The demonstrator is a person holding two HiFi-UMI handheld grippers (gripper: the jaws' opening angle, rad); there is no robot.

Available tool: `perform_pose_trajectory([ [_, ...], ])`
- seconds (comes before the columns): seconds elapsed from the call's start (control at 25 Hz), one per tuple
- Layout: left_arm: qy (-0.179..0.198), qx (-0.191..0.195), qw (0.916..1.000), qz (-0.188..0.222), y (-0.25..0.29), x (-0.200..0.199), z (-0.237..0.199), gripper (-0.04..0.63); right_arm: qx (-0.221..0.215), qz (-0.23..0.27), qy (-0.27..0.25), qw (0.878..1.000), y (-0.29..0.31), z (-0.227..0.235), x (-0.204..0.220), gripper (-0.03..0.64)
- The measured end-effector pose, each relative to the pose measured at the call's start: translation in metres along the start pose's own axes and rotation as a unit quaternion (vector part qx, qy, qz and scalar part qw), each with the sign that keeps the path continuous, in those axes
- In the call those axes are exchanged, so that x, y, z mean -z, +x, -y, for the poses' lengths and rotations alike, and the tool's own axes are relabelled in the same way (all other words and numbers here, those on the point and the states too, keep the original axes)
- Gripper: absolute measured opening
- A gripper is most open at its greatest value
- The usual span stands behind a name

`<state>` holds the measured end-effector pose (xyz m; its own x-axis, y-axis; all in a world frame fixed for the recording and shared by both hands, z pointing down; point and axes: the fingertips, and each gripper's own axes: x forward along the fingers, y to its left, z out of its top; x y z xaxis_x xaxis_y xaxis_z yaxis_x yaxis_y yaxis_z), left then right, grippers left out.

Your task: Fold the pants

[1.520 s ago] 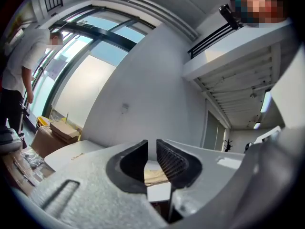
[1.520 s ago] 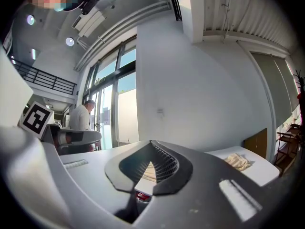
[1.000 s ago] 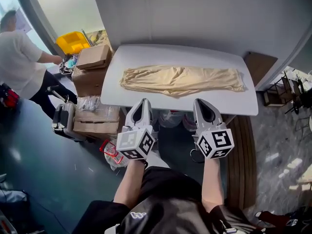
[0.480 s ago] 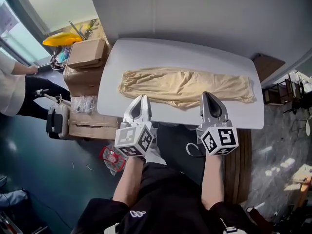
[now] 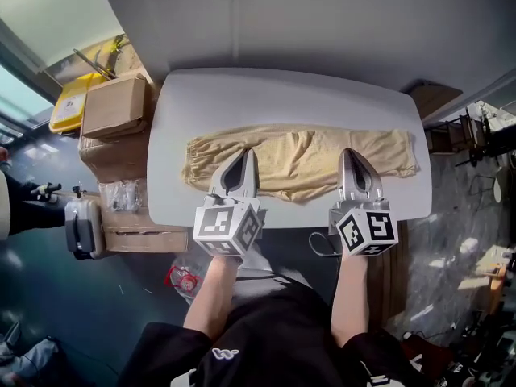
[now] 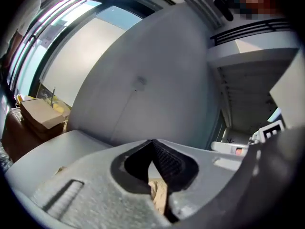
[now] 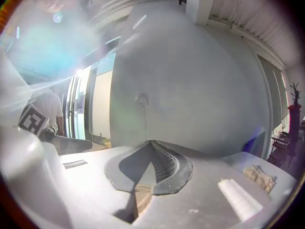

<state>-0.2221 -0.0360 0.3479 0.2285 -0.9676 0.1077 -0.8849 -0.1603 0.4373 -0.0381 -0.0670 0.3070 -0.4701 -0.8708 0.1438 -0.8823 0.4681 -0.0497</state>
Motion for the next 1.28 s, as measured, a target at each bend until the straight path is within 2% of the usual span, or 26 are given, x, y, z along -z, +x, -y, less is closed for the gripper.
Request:
perform_pose_trajectory([
  [0.2, 0.005, 0.026, 0.9995, -0.018, 0.038, -0.002, -0.004, 0.003, 0.018, -0.013, 0.003, 1.000, 0.018, 0.008, 0.012, 0.003],
  [0.36, 0.003, 0.034, 0.9990, -0.029, 0.061, 0.003, 0.008, 0.003, 0.035, -0.016, 0.009, 0.999, 0.022, 0.032, 0.013, 0.003],
  [0.68, 0.024, 0.026, 0.9992, -0.017, 0.079, -0.008, 0.035, 0.003, 0.009, 0.014, 0.011, 1.000, 0.039, 0.057, -0.011, 0.004],
  [0.84, 0.039, 0.042, 0.9982, -0.015, 0.092, -0.014, 0.054, 0.003, 0.009, 0.022, 0.018, 1.000, 0.036, 0.071, -0.018, 0.003],
  [1.04, 0.040, 0.083, 0.9945, -0.051, 0.119, 0.019, 0.088, 0.003, 0.052, 0.017, 0.031, 0.998, 0.012, 0.110, -0.001, 0.003],
  [1.28, 0.048, 0.151, 0.9815, -0.108, 0.160, 0.075, 0.156, 0.003, 0.140, 0.000, 0.056, 0.989, -0.040, 0.186, 0.029, 0.004],
])
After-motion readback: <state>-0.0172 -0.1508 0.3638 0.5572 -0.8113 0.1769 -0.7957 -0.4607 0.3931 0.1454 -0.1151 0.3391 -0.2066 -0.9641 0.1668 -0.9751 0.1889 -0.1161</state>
